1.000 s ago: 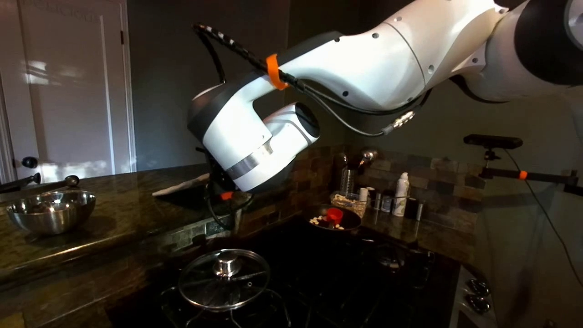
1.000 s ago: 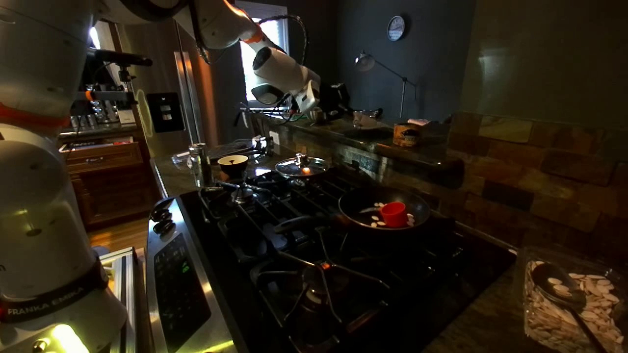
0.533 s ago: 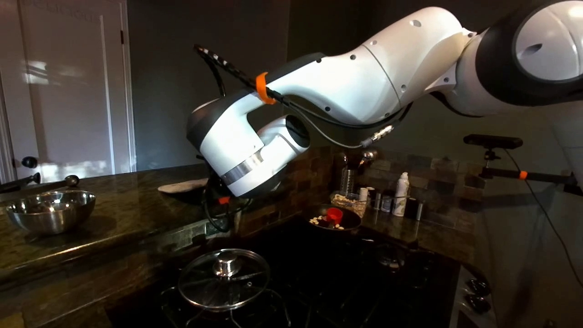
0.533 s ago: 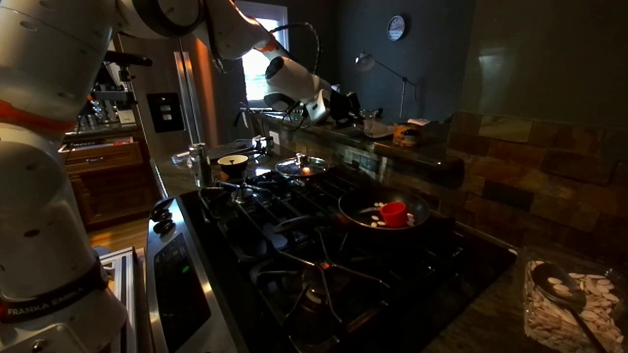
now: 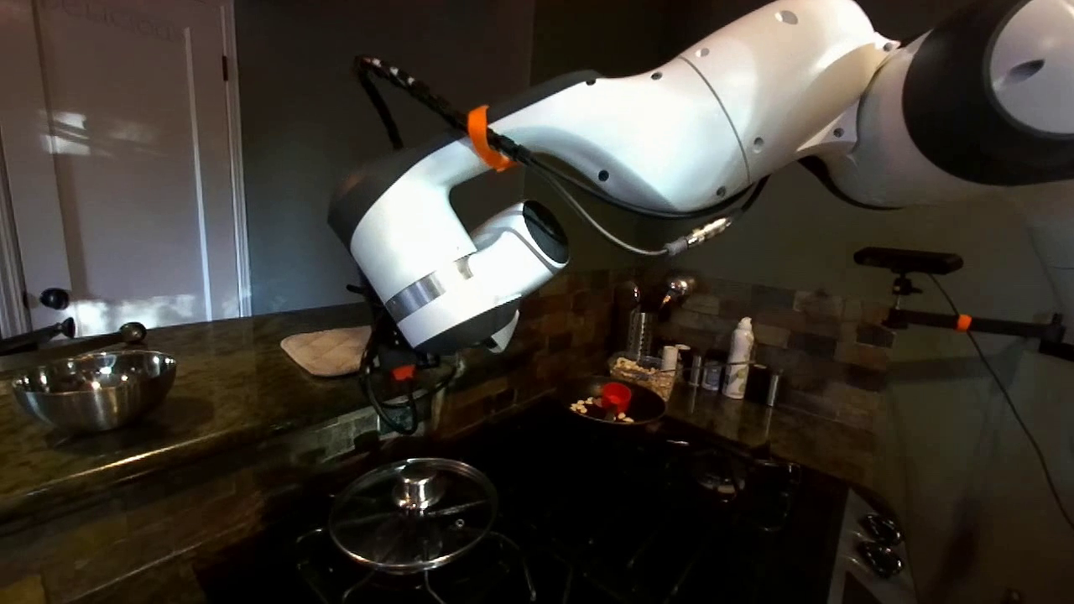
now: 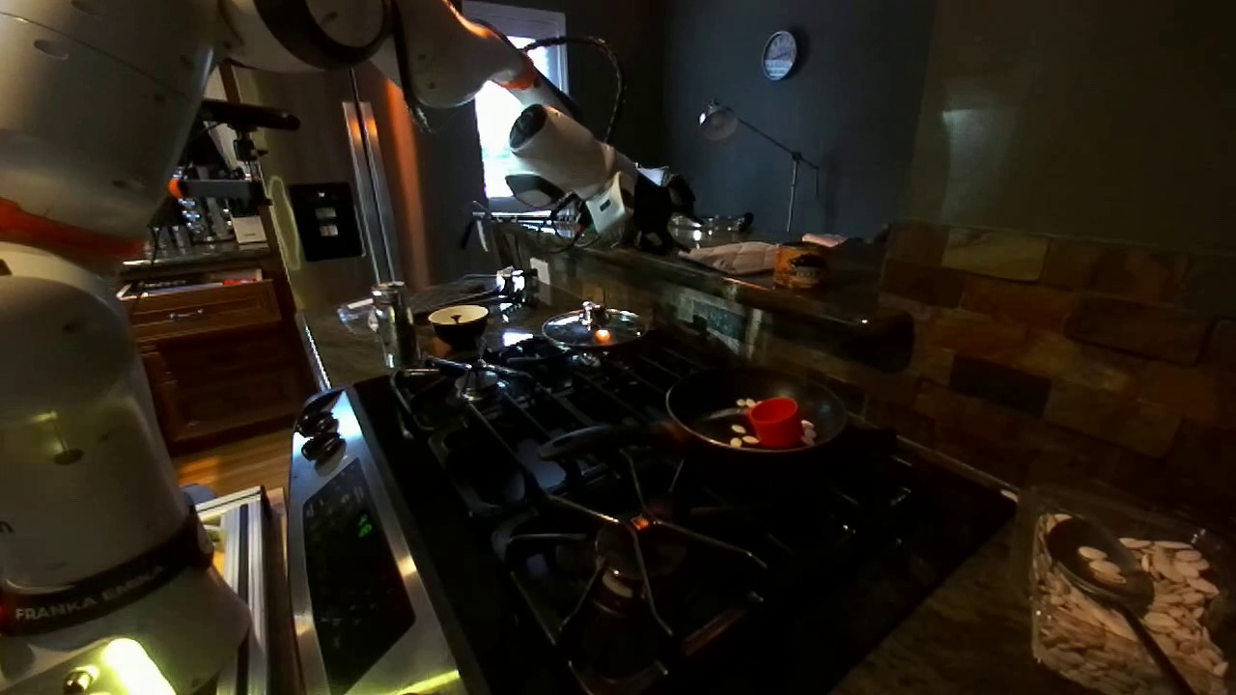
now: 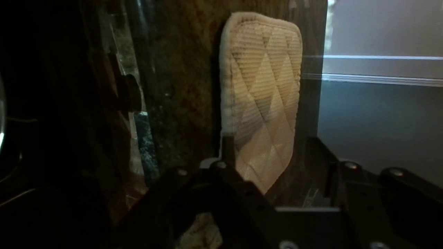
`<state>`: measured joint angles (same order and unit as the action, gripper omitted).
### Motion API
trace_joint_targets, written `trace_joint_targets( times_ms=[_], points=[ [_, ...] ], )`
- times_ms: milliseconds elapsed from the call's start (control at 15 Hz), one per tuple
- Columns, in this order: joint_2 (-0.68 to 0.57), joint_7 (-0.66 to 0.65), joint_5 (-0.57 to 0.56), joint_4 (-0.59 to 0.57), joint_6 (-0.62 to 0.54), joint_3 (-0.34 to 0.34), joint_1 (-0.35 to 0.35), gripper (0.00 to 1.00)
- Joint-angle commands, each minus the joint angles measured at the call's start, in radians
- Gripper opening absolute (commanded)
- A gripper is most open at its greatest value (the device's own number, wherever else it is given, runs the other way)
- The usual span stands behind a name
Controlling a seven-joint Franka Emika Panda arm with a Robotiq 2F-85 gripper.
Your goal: Put the grey pot holder on the counter above the stove.
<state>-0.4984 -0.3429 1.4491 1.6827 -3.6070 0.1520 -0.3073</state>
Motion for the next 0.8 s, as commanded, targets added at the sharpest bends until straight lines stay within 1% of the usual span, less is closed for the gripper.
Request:
trace_joint_targets(
  times_ms=[0, 67, 133, 200, 267, 400, 533, 667, 733],
  points=[
    [0.114, 0.173, 0.155, 0.075, -0.04, 0.023, -0.018, 0.87],
    [0.146, 0.215, 0.168, 0.09, -0.051, 0.032, -0.02, 0.94],
    [0.18, 0.298, 0.15, 0.124, -0.076, 0.032, -0.029, 1.0],
    [0.212, 0.373, 0.172, 0.147, -0.089, 0.041, -0.028, 1.0],
    [0.247, 0.43, 0.175, 0.175, -0.077, 0.05, -0.025, 1.0],
    [0.315, 0.512, 0.162, 0.227, -0.022, 0.067, -0.019, 1.0],
    [0.379, 0.538, 0.113, 0.282, 0.041, 0.073, -0.018, 1.0],
    [0.428, 0.568, 0.084, 0.317, 0.136, 0.069, -0.009, 1.0],
    [0.349, 0.549, 0.117, 0.228, 0.049, 0.066, -0.023, 1.0]
  ],
)
